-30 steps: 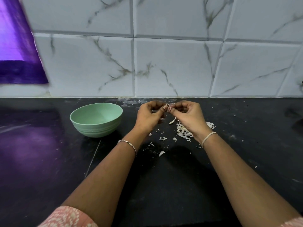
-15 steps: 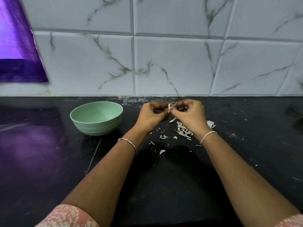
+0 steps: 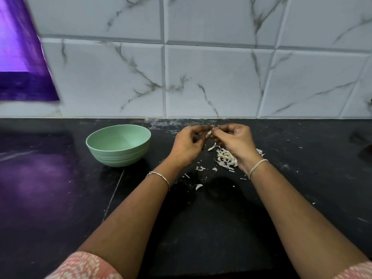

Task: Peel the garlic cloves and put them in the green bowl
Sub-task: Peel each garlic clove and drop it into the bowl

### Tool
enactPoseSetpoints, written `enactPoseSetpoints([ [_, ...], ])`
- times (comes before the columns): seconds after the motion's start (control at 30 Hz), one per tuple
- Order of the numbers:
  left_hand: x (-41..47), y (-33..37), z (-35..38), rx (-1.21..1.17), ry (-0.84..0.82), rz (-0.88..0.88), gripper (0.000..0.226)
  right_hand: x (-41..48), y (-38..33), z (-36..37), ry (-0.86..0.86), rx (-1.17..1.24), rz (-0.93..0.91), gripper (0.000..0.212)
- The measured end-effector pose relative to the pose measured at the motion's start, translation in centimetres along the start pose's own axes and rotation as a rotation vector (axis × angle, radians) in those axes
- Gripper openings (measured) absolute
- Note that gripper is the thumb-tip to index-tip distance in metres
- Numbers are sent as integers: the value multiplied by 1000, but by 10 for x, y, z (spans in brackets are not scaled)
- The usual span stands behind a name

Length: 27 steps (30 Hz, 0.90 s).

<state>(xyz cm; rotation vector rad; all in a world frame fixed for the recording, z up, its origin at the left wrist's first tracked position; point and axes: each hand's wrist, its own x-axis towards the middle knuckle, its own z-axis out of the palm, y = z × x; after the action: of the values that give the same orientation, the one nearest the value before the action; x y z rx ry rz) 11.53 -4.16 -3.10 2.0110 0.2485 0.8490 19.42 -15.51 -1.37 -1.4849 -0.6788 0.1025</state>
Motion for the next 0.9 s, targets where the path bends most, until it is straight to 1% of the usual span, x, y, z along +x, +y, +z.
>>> enactPoseSetpoints([
  [0.17,1,-2,1,-43,40,-28,26,0,0,0,-9,28,11,7],
  [0.33,2,-1,-2,-171,20,-97,7,0,0,-2,-20,48,-4,7],
  [0.47,3,-1,-5,-261,-1,-139,14,0,-1,-1,-22,56,-19,14],
  [0.53,3,-1,-6,-290,12,-143,13,1,-2,-2,-25,44,-15,12],
  [0.63,4,-2,-7,-312,39,-135,16,3,-1,-5,-47,-21,-36,10],
  [0.73,4,-2,-8,-312,31,-131,14,4,2,-6,-54,-150,-97,7],
  [0.83,4,-1,-8,-319,10,-132,11,5,5,-5,-59,-302,-164,14],
  [0.9,3,-1,-8,-318,8,-136,11,5,5,-5,-56,-378,-191,14],
])
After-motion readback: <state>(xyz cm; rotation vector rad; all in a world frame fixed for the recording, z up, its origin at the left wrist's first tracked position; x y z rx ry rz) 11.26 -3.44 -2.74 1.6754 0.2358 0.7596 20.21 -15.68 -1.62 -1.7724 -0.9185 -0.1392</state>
